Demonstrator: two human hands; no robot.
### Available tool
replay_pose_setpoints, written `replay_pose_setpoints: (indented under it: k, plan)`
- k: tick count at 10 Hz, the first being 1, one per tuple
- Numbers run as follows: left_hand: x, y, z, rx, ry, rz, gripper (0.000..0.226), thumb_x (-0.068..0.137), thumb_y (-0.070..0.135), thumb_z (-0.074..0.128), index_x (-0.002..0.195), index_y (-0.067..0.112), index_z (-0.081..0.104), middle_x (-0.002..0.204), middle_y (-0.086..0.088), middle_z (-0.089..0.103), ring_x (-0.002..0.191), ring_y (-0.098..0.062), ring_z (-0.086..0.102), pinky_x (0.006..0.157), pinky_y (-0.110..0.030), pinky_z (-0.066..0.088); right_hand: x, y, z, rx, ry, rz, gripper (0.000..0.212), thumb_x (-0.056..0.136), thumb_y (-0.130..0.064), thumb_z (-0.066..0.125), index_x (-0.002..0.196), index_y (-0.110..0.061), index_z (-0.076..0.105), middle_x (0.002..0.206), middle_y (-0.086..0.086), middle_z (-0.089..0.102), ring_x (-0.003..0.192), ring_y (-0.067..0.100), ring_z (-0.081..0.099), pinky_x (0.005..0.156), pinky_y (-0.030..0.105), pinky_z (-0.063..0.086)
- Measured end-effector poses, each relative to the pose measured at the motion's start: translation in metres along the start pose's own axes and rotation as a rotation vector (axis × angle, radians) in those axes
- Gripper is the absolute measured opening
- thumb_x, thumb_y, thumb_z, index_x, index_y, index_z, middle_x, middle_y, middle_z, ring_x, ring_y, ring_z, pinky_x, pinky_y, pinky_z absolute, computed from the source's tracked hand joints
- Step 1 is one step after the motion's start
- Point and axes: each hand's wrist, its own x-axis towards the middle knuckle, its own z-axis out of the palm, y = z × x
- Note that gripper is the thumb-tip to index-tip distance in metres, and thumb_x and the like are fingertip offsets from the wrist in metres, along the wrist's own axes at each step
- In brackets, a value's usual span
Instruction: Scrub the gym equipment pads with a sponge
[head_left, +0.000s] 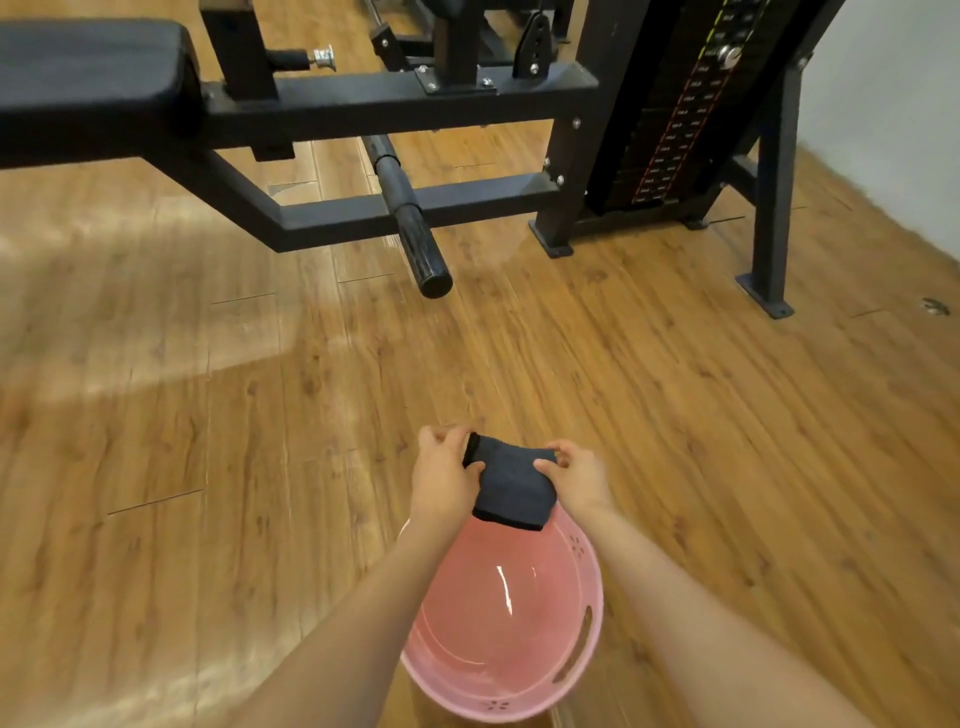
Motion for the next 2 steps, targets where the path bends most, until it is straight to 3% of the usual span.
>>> replay_pose_setpoints:
  k: [1,2]
  plan:
    - [0.0012,-0.0143,0.0069,0.130,0.012,0.091,0.037,0.093,0.013,0.057,0.129,0.022,0.057,0.129,-0.005,0.038,0.113,-0.021,0.047,0.093,-0.031,0.042,0.0082,0.0110,0.0075,-0.009,-0.070,0.067,0.022,0.090,-0.014,0.057,0.110,-0.007,0.065,0.098,0.007,0.063,0.089,0.015,0.054,0.077,0.024,0.042]
    - [-0.0049,-0.0218,0.0049,0.202,-0.118,0.043,0.034,0.100,0.025,0.043,0.131,0.025,0.057,0.135,-0.002,0.044,0.125,-0.021,0.040,0.102,-0.036,0.036,0.0012,0.0156,0.0024,0.012,-0.120,0.136,0.033,0.097,-0.021,0.046,0.104,0.006,0.062,0.095,0.015,0.065,0.082,0.018,0.052,0.071,0.025,0.037]
